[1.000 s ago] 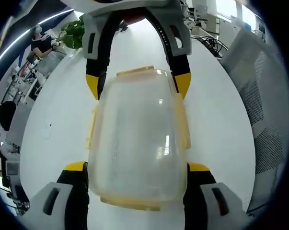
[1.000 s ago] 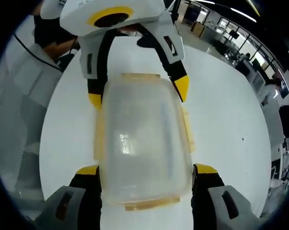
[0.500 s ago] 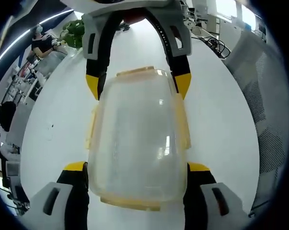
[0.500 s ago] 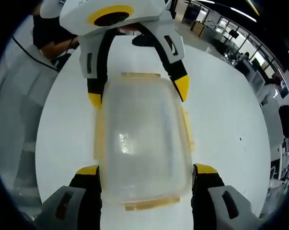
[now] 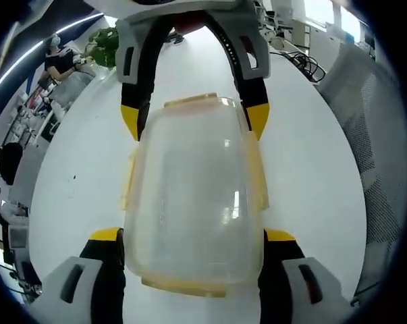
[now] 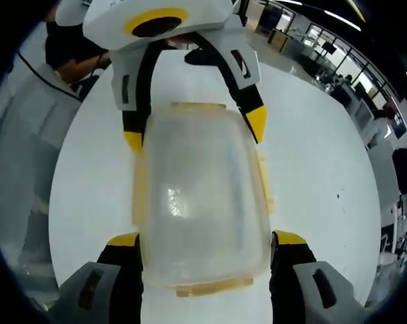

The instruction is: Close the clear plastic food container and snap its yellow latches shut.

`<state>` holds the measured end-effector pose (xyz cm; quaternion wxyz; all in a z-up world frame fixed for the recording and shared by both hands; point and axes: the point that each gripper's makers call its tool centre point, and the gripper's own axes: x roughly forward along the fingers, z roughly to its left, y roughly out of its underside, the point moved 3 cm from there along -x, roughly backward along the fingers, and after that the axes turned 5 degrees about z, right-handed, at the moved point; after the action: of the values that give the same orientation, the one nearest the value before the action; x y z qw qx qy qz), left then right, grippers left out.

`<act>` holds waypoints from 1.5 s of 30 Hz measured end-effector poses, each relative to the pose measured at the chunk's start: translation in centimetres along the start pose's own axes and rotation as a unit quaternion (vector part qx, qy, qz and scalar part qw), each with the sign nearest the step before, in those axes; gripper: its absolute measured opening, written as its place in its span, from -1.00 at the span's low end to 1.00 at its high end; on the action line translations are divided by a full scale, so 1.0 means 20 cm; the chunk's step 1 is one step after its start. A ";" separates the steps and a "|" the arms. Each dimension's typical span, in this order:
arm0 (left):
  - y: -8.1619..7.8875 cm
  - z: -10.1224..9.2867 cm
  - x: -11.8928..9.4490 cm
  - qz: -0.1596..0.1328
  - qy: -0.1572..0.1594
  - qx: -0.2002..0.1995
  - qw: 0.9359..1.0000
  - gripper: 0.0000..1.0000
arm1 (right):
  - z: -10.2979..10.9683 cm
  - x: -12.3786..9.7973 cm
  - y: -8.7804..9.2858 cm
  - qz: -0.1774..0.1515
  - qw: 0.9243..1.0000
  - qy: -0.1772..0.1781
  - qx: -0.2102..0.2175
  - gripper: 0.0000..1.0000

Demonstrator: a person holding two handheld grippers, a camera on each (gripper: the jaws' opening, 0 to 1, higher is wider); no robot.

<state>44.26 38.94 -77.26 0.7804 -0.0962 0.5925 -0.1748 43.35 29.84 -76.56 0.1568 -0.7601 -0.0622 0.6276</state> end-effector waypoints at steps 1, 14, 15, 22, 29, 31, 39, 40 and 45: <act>0.00 0.00 0.00 0.001 0.000 0.000 1.000 0.64 | 0.00 0.00 0.00 0.000 1.000 0.000 0.000 0.55; 0.00 0.00 0.00 -0.003 -0.018 -0.007 1.000 0.81 | 0.00 -0.01 -0.03 -0.015 1.000 0.014 0.003 0.66; -0.01 0.00 0.00 -0.004 -0.022 -0.009 1.000 0.90 | -0.01 -0.01 -0.02 -0.013 1.000 0.018 0.001 0.72; -0.01 0.00 -0.01 -0.008 -0.038 -0.011 0.999 0.99 | -0.02 -0.02 -0.02 -0.014 0.999 0.039 -0.008 0.93; -0.01 -0.01 -0.05 -0.015 -0.046 -0.024 0.999 0.98 | -0.01 -0.06 -0.01 -0.021 0.999 0.046 0.004 0.92; -0.01 -0.01 -0.06 -0.021 -0.045 -0.037 0.998 0.98 | 0.00 -0.06 0.00 -0.026 0.999 0.043 0.014 0.92; 0.04 -0.03 -0.09 -0.028 -0.057 -0.079 0.995 0.98 | 0.03 -0.08 0.02 -0.041 0.997 0.056 0.044 0.93; 0.05 -0.03 -0.09 -0.030 -0.061 -0.083 0.994 0.98 | 0.04 -0.09 0.02 -0.045 0.996 0.053 0.053 0.93; 0.09 -0.04 -0.11 -0.032 -0.070 -0.118 0.990 0.98 | 0.04 -0.11 0.01 -0.072 0.992 0.061 0.089 0.94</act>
<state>43.34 41.46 -76.15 0.7975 -0.2183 0.5492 -0.1211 42.06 29.06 -74.68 0.2721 -0.7733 -0.0509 0.5704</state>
